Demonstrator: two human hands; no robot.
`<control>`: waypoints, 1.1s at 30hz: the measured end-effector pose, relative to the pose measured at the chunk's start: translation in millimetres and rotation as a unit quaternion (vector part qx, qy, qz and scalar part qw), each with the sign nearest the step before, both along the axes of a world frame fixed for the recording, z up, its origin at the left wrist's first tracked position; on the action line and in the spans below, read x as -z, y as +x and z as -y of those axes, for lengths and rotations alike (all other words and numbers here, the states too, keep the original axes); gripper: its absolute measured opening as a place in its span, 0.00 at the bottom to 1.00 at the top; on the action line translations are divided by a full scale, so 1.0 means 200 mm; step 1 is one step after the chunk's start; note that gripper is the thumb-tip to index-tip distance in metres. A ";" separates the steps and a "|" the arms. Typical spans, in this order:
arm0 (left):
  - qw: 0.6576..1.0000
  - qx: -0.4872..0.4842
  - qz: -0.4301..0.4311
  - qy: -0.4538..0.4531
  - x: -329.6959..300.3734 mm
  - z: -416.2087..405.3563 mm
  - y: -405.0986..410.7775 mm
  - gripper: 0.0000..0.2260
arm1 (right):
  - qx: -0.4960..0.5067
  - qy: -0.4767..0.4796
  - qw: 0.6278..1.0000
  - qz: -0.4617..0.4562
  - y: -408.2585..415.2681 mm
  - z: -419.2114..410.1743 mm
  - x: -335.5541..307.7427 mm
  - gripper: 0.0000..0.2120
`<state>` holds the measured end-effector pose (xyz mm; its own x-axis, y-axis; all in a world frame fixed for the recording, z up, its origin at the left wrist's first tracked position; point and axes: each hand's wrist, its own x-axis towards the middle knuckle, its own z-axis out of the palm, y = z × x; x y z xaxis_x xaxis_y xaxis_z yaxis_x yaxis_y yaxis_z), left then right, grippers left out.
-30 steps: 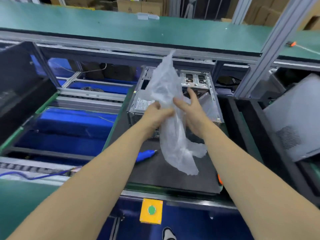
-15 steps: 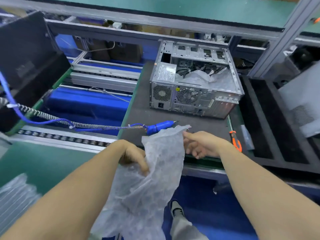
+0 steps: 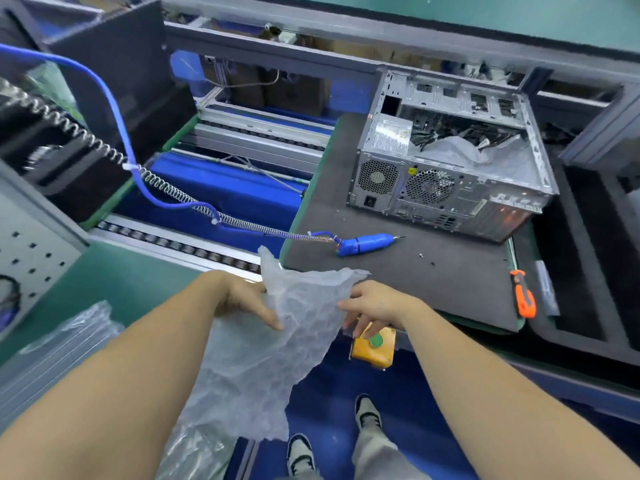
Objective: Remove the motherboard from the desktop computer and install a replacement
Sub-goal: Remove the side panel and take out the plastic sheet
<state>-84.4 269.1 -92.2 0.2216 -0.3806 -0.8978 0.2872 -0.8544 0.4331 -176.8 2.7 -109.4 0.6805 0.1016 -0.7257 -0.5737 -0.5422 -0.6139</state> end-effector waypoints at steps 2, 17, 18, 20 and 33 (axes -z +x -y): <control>0.999 -0.014 -0.043 -0.018 -0.03 -0.06 0.02 0.37 | -0.011 -0.014 1.000 -0.010 0.01 -0.09 0.03 0.11; 0.837 -0.004 0.439 0.325 0.05 -0.47 -0.05 0.47 | 0.104 0.100 0.989 -0.014 0.06 -0.75 0.14 0.09; 0.823 0.008 0.456 0.340 0.09 -0.49 -0.07 0.50 | 0.082 0.098 0.992 -0.021 0.06 -0.77 0.15 0.15; 0.795 0.053 0.491 0.353 0.17 -0.53 -0.12 0.48 | 0.052 0.069 0.996 -0.035 0.04 -0.80 0.18 0.28; 0.838 0.223 0.463 0.182 0.39 -0.39 -0.22 0.31 | -0.184 0.015 0.982 -0.033 -0.10 -0.89 0.25 0.33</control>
<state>-128.3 347.4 -171.1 0.7969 -0.3490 -0.4932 -0.4112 -0.9113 -0.0195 -196.6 181.1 -160.1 0.5455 0.3539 -0.7597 -0.3814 -0.7023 -0.6010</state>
